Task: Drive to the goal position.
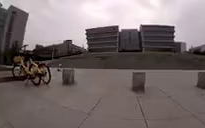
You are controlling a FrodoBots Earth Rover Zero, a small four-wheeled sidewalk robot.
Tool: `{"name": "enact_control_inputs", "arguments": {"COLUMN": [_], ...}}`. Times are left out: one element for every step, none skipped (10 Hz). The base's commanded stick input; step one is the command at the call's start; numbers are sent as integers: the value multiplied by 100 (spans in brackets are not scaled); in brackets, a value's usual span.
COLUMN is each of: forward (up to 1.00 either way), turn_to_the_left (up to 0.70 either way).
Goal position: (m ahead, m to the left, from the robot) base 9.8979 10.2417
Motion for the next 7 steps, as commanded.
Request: {"name": "enact_control_inputs", "arguments": {"forward": [100,100,100,100,100,100,100], "turn_to_the_left": [0,0,0,0,0,0,0]}}
